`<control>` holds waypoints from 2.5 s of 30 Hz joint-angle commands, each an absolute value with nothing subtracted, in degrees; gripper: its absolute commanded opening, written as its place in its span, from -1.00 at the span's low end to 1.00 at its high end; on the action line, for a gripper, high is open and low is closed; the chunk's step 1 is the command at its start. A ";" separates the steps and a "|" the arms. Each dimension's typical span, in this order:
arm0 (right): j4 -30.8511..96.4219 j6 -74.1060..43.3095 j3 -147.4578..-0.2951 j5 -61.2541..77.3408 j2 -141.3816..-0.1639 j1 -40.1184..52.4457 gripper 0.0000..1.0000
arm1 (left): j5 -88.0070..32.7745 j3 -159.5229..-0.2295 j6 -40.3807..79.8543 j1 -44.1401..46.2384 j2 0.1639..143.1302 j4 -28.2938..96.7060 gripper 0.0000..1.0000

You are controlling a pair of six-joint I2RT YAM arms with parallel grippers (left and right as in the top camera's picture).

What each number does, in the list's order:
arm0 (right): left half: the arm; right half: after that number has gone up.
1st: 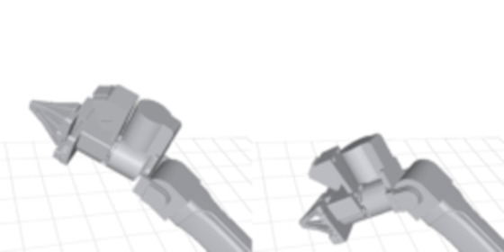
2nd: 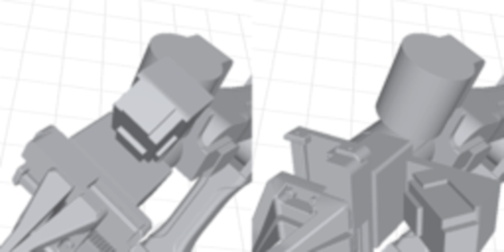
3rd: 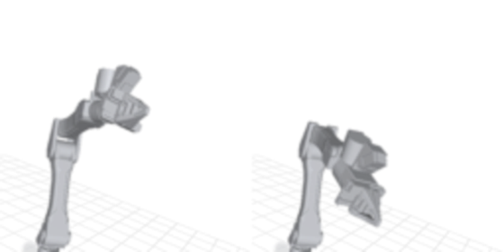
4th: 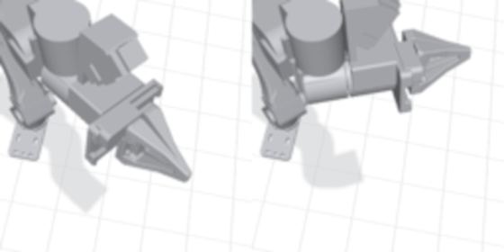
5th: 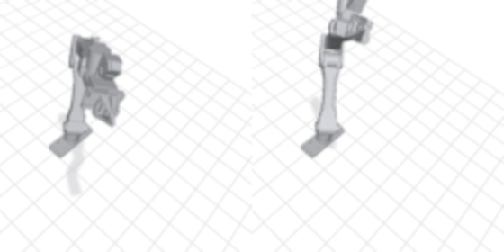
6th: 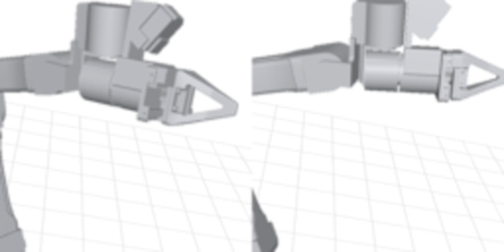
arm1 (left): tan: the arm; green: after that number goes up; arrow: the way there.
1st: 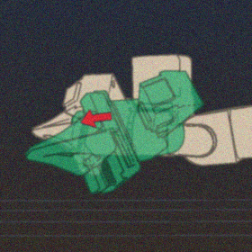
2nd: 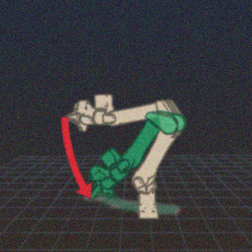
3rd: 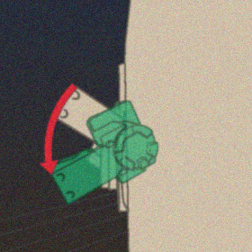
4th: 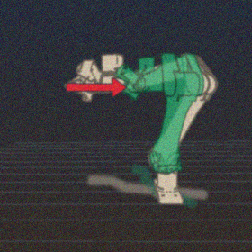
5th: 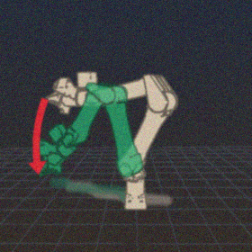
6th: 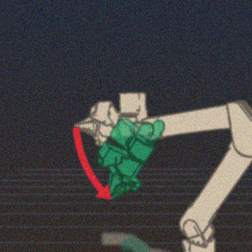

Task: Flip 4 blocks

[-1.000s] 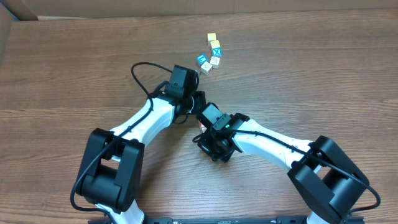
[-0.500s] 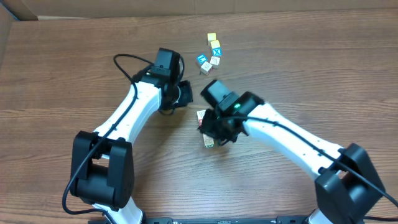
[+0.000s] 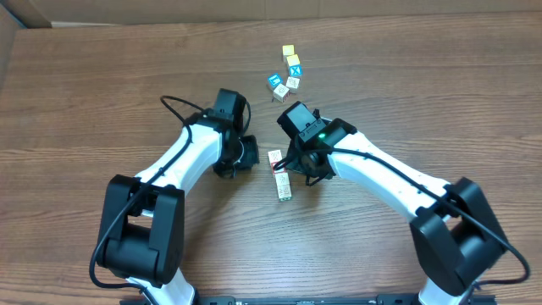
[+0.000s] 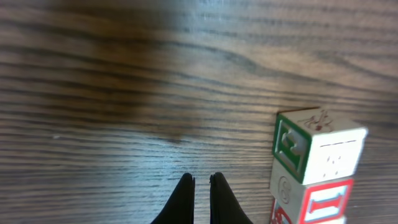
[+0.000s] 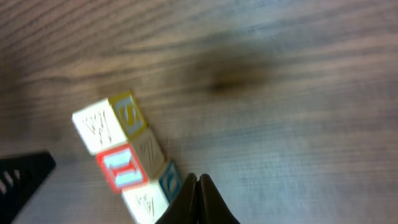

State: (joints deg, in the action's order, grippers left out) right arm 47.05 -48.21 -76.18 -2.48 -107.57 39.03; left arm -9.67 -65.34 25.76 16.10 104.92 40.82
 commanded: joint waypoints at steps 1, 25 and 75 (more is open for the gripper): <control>45.01 -43.92 -76.77 -4.32 -109.40 39.20 -0.93 | -11.84 -64.05 25.96 16.84 105.27 39.72 -0.92; 41.87 -36.80 -76.14 0.30 -112.53 38.48 -0.92 | -15.11 -63.83 28.56 19.97 108.66 38.26 -0.92; 40.45 -37.28 -76.14 -3.03 -112.53 38.46 -0.89 | -5.98 -68.73 28.77 20.01 108.66 36.03 -0.91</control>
